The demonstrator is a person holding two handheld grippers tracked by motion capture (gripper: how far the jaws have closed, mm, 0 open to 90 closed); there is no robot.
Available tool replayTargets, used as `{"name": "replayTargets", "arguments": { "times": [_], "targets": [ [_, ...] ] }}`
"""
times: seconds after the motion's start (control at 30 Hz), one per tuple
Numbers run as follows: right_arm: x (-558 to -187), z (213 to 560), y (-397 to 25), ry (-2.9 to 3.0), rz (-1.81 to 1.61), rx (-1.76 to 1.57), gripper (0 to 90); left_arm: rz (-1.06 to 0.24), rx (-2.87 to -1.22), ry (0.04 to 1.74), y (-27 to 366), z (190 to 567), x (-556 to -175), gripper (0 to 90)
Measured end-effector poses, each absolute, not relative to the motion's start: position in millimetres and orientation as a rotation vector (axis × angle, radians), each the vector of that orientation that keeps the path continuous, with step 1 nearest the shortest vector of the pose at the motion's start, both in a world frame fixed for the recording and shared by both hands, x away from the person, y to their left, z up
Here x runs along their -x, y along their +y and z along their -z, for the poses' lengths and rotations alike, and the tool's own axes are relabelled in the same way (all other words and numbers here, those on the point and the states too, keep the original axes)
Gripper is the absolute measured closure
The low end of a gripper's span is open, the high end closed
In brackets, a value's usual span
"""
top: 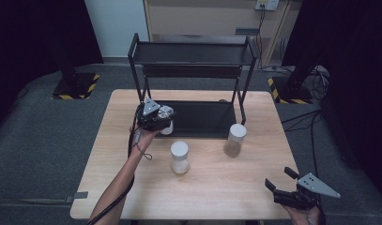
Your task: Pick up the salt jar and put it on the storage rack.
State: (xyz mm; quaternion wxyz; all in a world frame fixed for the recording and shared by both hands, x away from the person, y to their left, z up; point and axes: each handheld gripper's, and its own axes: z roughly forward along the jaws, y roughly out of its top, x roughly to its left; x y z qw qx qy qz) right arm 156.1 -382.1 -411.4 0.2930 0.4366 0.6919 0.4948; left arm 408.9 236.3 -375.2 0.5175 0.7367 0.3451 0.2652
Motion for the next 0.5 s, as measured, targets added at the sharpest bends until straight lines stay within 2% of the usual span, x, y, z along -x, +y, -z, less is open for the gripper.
{"name": "replayTargets", "arguments": {
  "times": [0.5],
  "targets": [
    [-156.1,411.8,-383.3,1.84,-1.324,-1.169,8.8,-0.689,-1.722,0.958,222.5,392.5,-429.8,35.3]
  ]
}}
